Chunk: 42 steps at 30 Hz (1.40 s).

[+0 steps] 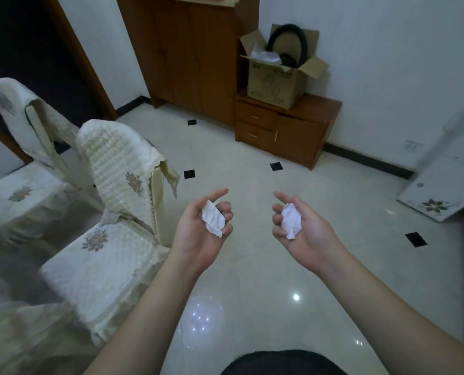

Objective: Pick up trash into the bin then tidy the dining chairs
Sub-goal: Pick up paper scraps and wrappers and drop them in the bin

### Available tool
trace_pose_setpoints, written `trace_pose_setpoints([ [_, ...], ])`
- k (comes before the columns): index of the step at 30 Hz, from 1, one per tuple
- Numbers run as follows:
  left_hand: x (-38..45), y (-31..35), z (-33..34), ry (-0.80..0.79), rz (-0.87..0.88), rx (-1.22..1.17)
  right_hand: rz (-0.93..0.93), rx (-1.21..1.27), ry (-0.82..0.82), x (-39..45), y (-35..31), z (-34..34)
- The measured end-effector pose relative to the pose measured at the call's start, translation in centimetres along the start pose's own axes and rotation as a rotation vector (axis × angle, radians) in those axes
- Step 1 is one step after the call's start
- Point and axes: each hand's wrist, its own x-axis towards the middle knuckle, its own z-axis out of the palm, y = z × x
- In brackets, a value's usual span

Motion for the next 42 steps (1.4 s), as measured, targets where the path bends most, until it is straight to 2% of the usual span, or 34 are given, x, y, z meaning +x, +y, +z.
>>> trace_pose_setpoints([
  [9, 13.3, 4.7, 2.5, 0.088, 0.065, 0.007, 0.072, 0.02, -0.056, 13.4, -5.5, 2.3],
  [21, 30.4, 10.0, 7.7, 0.178, 0.087, -0.038, 0.175, -0.032, -0.083, 31.8, -16.6, 5.9],
  [32, 41.5, 17.6, 2.3, 0.261, 0.177, -0.153, 0.29, -0.12, -0.173, 47.0, -16.3, 13.9],
  [42, 50.9, 28.9, -3.3, 0.304, 0.267, -0.203, 0.338, -0.274, -0.218, 59.4, -14.5, 25.3],
])
